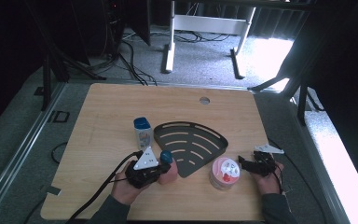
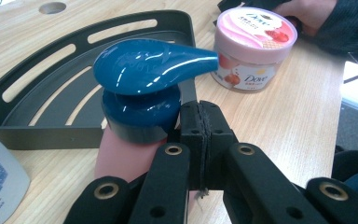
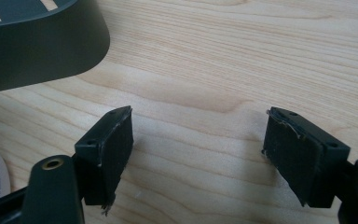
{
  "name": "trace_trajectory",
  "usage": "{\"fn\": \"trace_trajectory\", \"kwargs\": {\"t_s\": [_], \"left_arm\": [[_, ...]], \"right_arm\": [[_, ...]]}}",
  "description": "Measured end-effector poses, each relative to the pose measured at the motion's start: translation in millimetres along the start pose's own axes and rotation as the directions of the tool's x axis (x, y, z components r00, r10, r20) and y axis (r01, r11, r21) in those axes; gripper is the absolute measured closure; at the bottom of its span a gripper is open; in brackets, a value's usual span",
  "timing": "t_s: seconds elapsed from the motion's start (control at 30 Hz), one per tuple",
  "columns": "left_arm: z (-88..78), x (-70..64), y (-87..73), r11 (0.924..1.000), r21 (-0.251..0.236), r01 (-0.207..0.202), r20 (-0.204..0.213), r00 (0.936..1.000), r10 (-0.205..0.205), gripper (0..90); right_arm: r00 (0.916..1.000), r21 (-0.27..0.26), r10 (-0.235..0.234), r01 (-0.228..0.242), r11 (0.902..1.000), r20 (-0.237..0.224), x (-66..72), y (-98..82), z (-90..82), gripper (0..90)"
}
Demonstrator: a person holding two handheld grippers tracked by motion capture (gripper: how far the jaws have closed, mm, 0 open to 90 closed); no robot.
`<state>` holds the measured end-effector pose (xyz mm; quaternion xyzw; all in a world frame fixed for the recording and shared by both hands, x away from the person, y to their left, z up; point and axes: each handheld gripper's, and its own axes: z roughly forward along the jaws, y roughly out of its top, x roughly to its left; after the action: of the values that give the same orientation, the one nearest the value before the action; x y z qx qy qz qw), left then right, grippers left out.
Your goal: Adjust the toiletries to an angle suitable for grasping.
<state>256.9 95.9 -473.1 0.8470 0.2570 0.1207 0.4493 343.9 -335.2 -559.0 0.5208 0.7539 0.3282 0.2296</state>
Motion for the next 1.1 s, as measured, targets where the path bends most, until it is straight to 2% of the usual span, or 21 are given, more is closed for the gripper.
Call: {"fn": "trace_trajectory", "kwargs": {"t_s": [0.17,0.33,0.43,0.47,0.6,0.73,0.8,0.9,0.97,1.1], "left_arm": [[-1.5,0.5,-1.2,0.9997,0.022,-0.006,-0.037,0.9993,0.007,89.1],[-5.2,3.3,-5.5,0.9995,0.03,0.01,-0.054,0.9985,-0.008,88.7],[-6.0,0.2,-9.8,0.9995,0.024,0.02,-0.015,0.9997,-0.02,88.7],[-5.6,-2.5,-10.6,0.9995,0.029,0.011,0.006,0.9999,-0.011,88.7],[3.1,-10.4,-12.7,0.9991,0.043,-0.004,0.04,0.9992,0.002,88.5],[16.1,-12.5,-15.9,0.9972,0.075,-0.006,0.04,0.9992,0.003,88.5],[18.7,-13.6,-16.7,0.9958,0.091,-0.009,0.026,0.9996,0.007,88.6],[17.8,-13.6,-17.7,0.9919,0.125,-0.022,-0.024,0.9994,0.025,88.8],[14.8,-13.1,-17.6,0.9904,0.135,-0.029,-0.043,0.9985,0.035,88.9],[10.5,-9.6,-19.8,0.9913,0.131,-0.015,-0.047,0.9986,0.021,89.2]], "right_arm": [[1.0,0.0,0.001,-0.001,1.0,0.0,0.1,0.0,0.0,23.7],[1.0,0.0,0.001,-0.001,1.0,0.0,0.0,0.0,0.0,23.7],[1.0,0.0,0.0,0.0,1.0,0.0,0.0,0.0,0.0,23.7],[1.0,0.0,0.0,0.0,1.0,0.0,0.0,0.0,0.0,23.7],[1.0,0.0,0.0,0.0,1.0,0.0,0.0,0.0,0.0,23.7],[1.0,0.0,0.0,0.0,1.0,0.0,0.0,0.0,0.0,23.7],[1.0,0.0,0.0,0.0,1.0,0.0,0.0,0.0,0.0,23.7],[1.0,0.0,0.0,0.0,1.0,0.0,0.0,0.0,0.0,23.6],[1.0,0.001,0.001,-0.001,1.0,0.0,0.0,0.0,0.0,23.6],[1.0,0.0,0.0,0.0,1.0,0.0,0.0,0.0,0.0,23.6]]}}
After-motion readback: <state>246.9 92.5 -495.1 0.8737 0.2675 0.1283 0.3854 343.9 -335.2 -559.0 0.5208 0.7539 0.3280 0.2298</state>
